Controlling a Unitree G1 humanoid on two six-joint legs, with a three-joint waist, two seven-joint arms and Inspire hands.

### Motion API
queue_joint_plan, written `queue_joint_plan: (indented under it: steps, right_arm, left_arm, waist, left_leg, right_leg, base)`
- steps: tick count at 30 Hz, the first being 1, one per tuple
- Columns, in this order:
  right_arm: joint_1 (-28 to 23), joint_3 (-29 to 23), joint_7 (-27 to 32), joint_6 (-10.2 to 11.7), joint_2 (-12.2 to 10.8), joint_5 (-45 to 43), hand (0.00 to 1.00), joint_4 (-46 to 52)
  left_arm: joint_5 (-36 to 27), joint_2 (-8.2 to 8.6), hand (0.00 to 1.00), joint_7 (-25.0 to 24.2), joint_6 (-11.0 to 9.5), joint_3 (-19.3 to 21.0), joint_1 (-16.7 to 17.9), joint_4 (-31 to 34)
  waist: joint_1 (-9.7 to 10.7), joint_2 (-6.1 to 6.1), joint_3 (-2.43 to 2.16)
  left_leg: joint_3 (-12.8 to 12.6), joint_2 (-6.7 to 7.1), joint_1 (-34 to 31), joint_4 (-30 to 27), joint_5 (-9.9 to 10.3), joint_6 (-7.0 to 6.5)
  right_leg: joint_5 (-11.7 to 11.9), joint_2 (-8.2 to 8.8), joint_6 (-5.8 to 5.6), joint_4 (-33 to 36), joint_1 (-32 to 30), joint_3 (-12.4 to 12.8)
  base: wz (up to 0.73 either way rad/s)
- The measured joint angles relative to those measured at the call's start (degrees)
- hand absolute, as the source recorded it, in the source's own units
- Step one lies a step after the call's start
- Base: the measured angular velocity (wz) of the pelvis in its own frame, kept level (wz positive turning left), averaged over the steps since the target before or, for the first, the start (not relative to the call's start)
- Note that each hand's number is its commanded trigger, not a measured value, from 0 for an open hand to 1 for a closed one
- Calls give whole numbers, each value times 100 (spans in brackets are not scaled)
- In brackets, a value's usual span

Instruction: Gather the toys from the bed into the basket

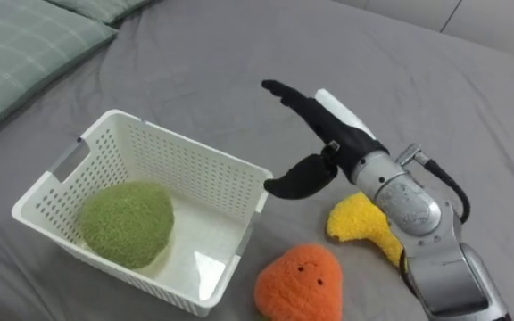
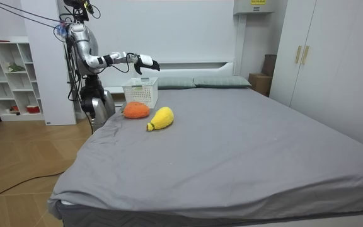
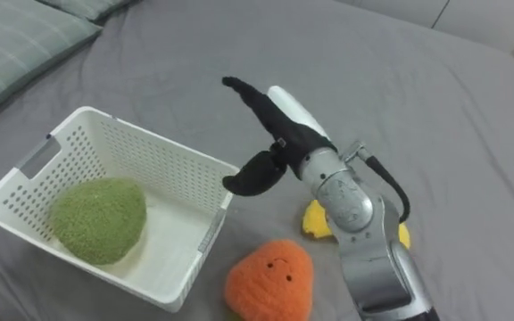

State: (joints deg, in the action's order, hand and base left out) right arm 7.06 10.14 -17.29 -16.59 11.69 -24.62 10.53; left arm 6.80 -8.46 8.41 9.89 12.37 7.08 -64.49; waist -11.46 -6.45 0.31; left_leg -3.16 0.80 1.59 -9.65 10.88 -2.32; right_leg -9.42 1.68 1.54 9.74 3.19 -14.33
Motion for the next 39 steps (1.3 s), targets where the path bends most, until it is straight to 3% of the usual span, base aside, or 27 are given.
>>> queue_joint_plan:
  steps: [8, 11, 16, 19, 23, 27, 32, 39]
  right_arm:
    - [-232, -510, 794, 84, 79, 111, 0, -923]
    - [-213, -767, 1011, 241, 182, 159, 0, -1308]
    - [-157, -867, 1705, 295, 343, 191, 0, -2225]
    - [103, -866, 2022, 302, 409, 206, 0, -2822]
    - [820, -856, 2477, 383, 467, 293, 0, -3918]
    - [1307, -639, 2803, 524, 687, 407, 0, -4758]
    - [1922, -632, 2905, 776, 717, 430, 0, -5723]
    - [2325, -354, 3091, 958, 905, 675, 0, -6478]
  left_arm:
    - [-55, 72, 0, 272, -108, 104, 60, 45]
    - [-30, 72, 0, 272, -173, 240, 124, 52]
    - [-46, -23, 0, 357, -157, 297, 415, 213]
    - [-186, -90, 0, 455, -158, 193, 415, 413]
    - [-538, -195, 0, 496, -168, 64, 277, 473]
    - [-1146, -252, 0, 460, -207, -381, 0, 370]
    - [-1632, -251, 0, 108, -292, -713, -88, 375]
    - [-2421, -314, 0, -302, -404, -1102, -114, 383]
  waist:
    - [175, -9, -10]
    - [190, -3, -6]
    - [203, -92, -61]
    - [207, -191, -47]
    - [176, -278, -12]
    - [141, -267, 20]
    - [137, -187, 88]
    - [9, -127, 116]
  left_leg:
    - [-49, -4, 112, 4, -1, -4]
    - [-52, -6, 96, 12, 2, -7]
    - [-28, -8, -14, -26, 2, -7]
    - [26, -8, -349, -205, 1, -6]
    - [22, -11, -776, -253, -84, -26]
    - [54, 5, -1162, -360, -114, -70]
    - [72, 10, -1563, -522, -135, -99]
    - [128, 6, -2062, -611, -147, -93]
  right_leg:
    - [1, -4, -2, 2, 70, 79]
    - [3, -6, -3, 3, 61, 113]
    - [4, 2, -3, 20, -22, 29]
    - [16, 16, 14, 111, -285, -37]
    - [124, 18, 37, 117, -690, -57]
    - [207, 14, 23, 98, -1011, -143]
    - [274, 24, 8, 95, -1373, -147]
    - [288, 46, 25, 105, -1824, -179]
  base:
    - [-5]
    - [0]
    - [4]
    - [12]
    - [2]
    - [9]
    - [0]
    - [2]
